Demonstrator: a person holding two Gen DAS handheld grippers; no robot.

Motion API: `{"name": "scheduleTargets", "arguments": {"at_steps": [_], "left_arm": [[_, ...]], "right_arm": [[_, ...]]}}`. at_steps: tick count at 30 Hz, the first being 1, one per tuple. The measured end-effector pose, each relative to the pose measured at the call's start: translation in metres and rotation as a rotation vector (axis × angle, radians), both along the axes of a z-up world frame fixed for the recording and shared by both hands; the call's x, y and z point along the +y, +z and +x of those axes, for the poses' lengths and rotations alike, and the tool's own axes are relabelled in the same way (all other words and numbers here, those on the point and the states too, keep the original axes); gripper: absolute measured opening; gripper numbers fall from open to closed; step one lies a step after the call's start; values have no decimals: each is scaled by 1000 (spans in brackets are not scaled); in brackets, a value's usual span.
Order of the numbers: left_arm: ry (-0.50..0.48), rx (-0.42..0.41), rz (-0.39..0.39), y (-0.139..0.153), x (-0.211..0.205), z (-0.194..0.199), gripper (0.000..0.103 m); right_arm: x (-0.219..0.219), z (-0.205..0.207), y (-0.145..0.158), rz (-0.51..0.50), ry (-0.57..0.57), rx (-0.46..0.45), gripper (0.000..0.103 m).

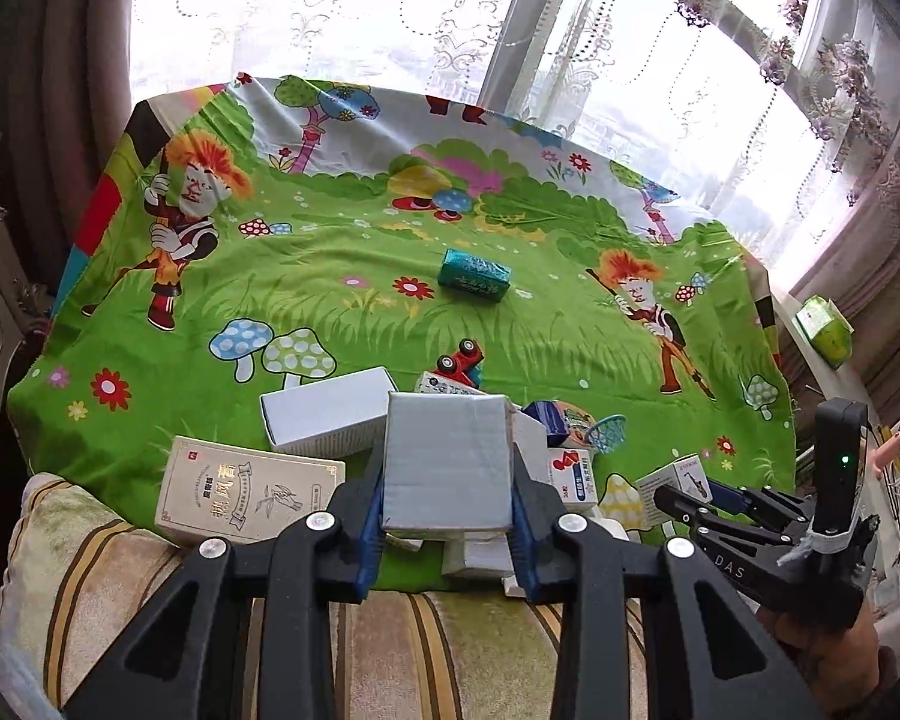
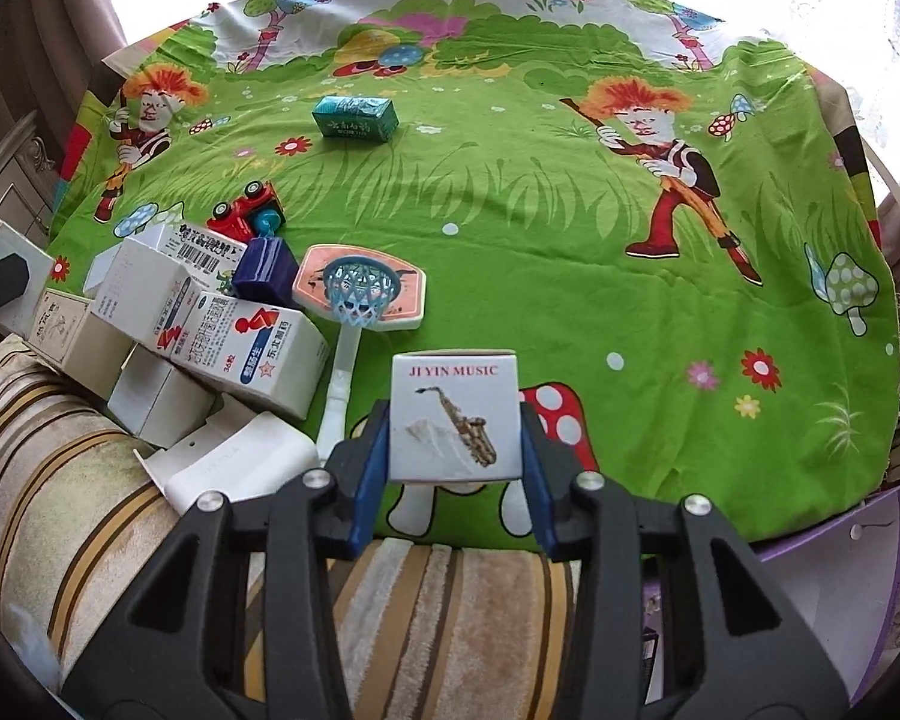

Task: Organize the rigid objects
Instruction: 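Carry both boxes over the purple box and open both tools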

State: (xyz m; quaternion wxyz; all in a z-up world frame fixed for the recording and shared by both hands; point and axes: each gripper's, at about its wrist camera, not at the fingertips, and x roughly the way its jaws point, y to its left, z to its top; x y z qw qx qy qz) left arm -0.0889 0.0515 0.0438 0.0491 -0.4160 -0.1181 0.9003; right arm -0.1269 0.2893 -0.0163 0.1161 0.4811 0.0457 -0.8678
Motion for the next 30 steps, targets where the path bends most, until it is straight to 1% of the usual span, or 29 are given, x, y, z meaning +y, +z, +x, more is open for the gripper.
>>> {"name": "scheduleTargets", "arguments": {"at_steps": [4,7,13,15,20,26,29,30], "left_arm": [[-75,2,21,2,23,8,35],[-148,-10,42,2,48,14,35],[-318,-22,60,2,106,32,35],[-381,-38,84,1,123,38,35],[-513,-69,112,-2,163,55,35],[-651,-71,138,0,195,75,35],[-690,-87,144,-3,203,80,37],[-696,-91,141,-3,205,81,40]], "right_arm": [[22,26,15,-41,-69,49,44],[42,48,21,-57,-115,68,44],[91,89,24,-63,-223,82,44],[106,102,23,-67,-256,82,44],[138,130,19,-60,-322,73,44],[163,152,19,-32,-389,75,44],[173,158,21,-17,-416,76,45],[176,159,21,-11,-428,73,47]]}}
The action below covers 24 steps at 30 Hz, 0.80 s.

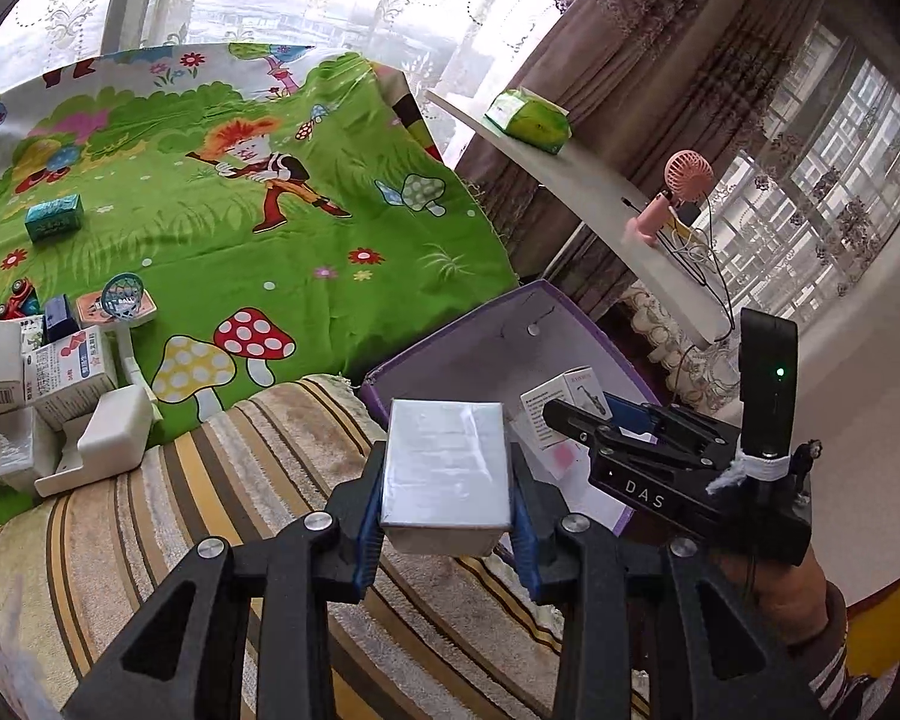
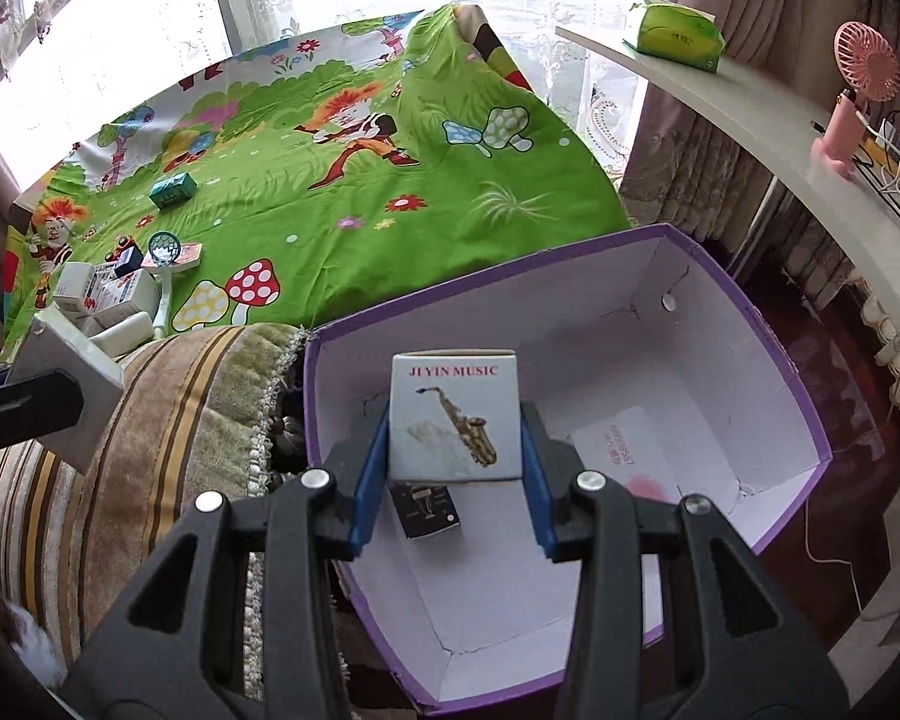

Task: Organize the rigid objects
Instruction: 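Carry both boxes over the purple box and open both tools, then return both tools over the pile of boxes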

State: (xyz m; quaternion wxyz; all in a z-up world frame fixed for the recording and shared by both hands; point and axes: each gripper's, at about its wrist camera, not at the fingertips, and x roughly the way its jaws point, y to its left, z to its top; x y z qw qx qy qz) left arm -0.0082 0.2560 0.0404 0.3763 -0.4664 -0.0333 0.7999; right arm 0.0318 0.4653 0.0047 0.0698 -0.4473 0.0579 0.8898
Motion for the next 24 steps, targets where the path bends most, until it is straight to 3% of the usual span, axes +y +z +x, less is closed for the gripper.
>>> {"name": "scheduleTargets", "arguments": {"at_steps": [4,24], "left_arm": [[10,-3,3,0,-3,-1,55],[81,-11,11,-2,-28,-9,56]], "right_arm": [[10,3,3,-6,-32,16,73],[-4,0,5,-28,14,12,73]]}}
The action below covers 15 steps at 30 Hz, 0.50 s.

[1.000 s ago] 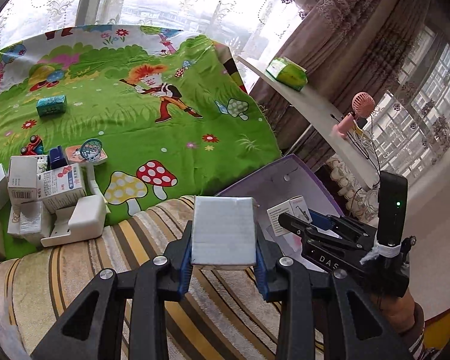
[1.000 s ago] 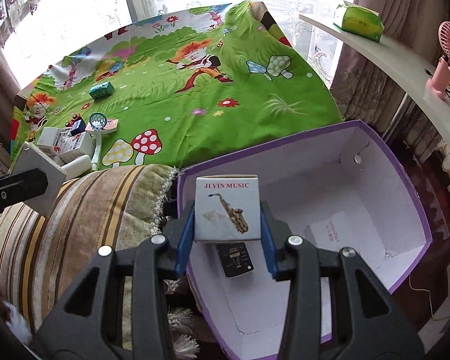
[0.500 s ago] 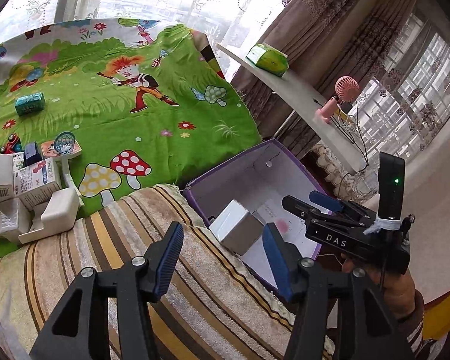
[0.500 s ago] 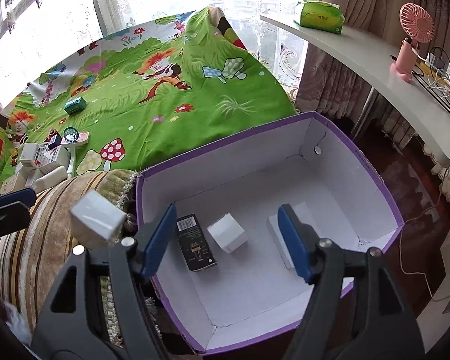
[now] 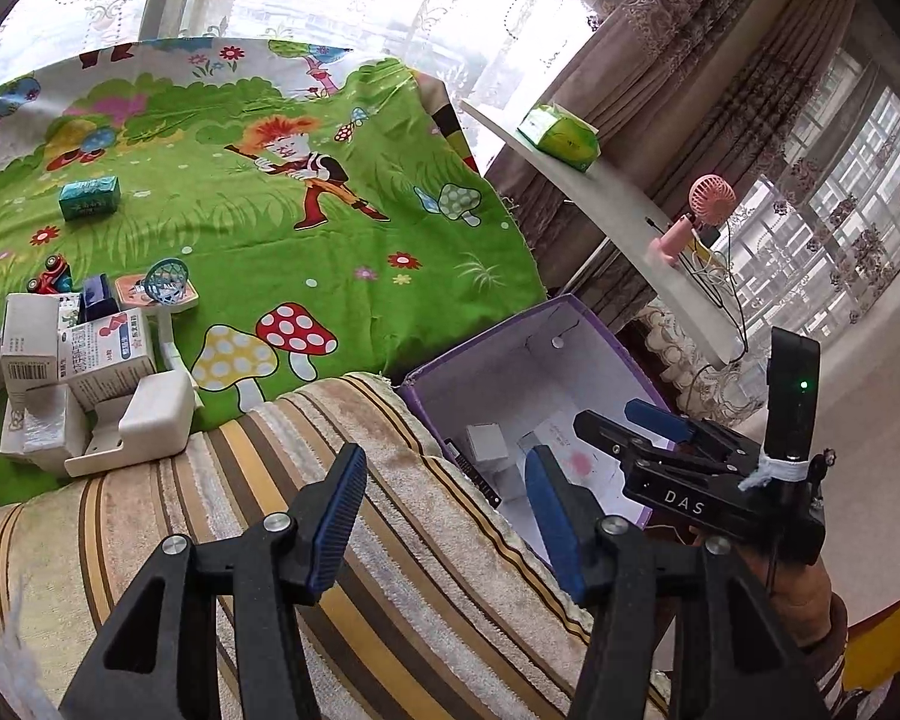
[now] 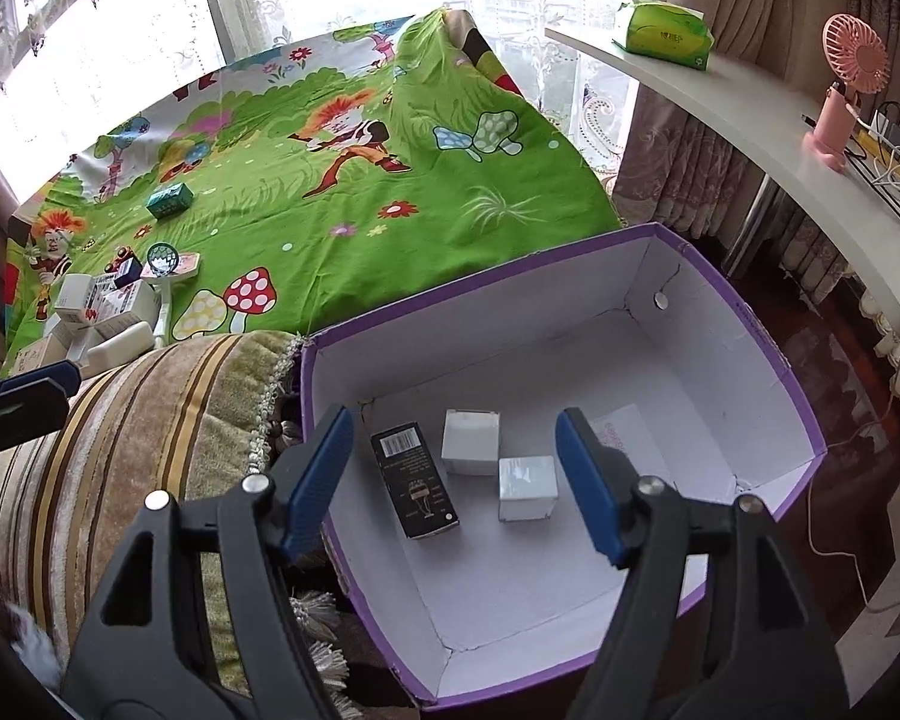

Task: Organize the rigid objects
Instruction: 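Return both tools over the pile of boxes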

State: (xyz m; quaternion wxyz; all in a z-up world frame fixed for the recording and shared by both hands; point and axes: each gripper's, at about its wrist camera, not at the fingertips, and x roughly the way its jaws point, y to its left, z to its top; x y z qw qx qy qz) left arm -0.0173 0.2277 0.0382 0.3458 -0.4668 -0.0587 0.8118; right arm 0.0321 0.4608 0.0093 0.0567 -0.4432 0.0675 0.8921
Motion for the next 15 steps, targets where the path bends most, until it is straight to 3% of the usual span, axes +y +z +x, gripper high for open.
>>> {"name": "scheduleTargets", "arguments": {"at_steps": [9,15], "left_arm": [[112,2,12,3,-43,-10,56],[233,-7,17,0,-92,-20,60]], "right_arm": [[-28,-7,1,19,70,-11,73],[-44,-12,0,-31,110,-13,73]]}}
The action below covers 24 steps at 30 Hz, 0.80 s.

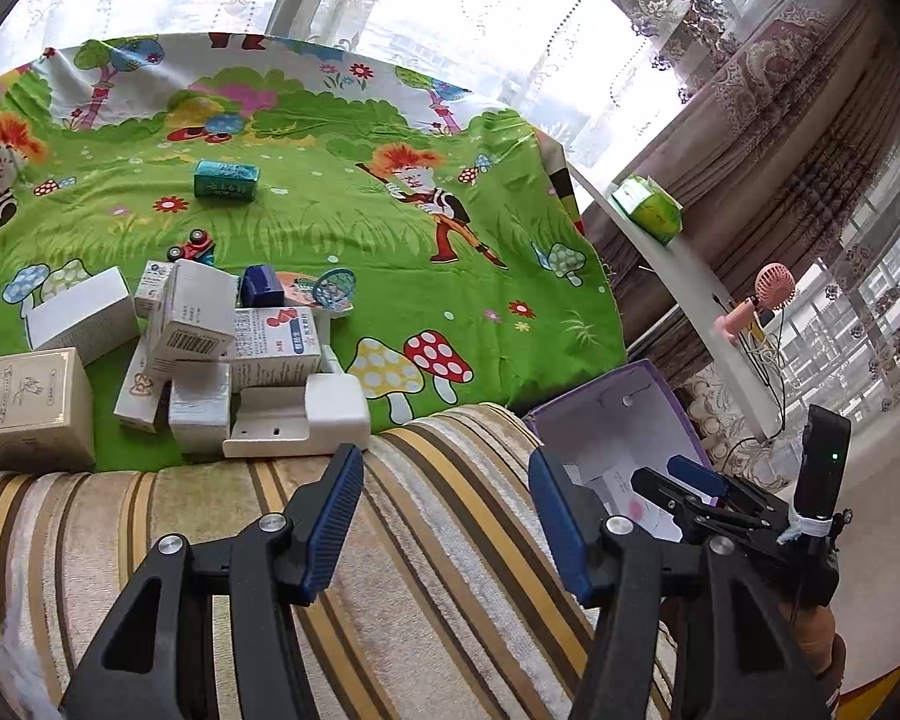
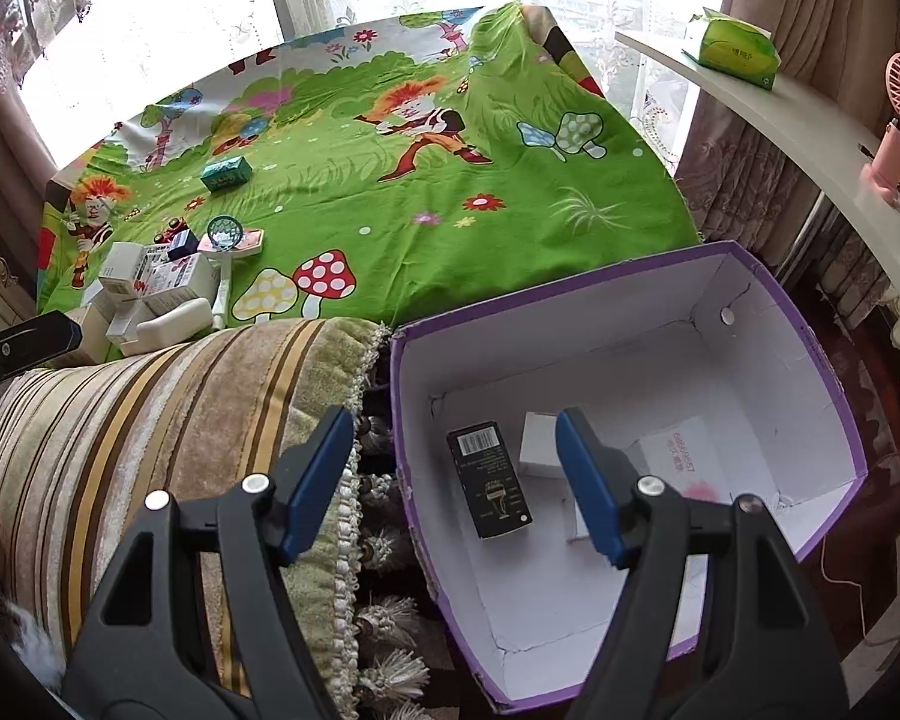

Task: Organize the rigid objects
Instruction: 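Return both tools over the pile of boxes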

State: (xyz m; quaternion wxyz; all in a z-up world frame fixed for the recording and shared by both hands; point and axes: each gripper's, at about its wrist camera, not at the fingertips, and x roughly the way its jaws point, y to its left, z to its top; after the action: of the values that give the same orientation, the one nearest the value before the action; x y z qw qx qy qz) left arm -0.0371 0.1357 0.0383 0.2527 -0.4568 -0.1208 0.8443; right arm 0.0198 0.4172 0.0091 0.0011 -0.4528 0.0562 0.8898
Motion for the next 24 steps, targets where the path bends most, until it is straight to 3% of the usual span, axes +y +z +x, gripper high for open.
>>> {"name": "scheduleTargets", "arguments": {"at_steps": [8,14,24], "left_arm": [[187,-11,-36,-7,-72,-6,74],[320,-32,-132,-13,-118,-10,88],[355,-117,-268,-27,-141,-25,103]], "right_arm": [[-13,-6,-5,-24,25,-23,73],[-25,-10,-7,-27,53,-36,73],[-46,-19,-5,-21,92,-48,82]]}}
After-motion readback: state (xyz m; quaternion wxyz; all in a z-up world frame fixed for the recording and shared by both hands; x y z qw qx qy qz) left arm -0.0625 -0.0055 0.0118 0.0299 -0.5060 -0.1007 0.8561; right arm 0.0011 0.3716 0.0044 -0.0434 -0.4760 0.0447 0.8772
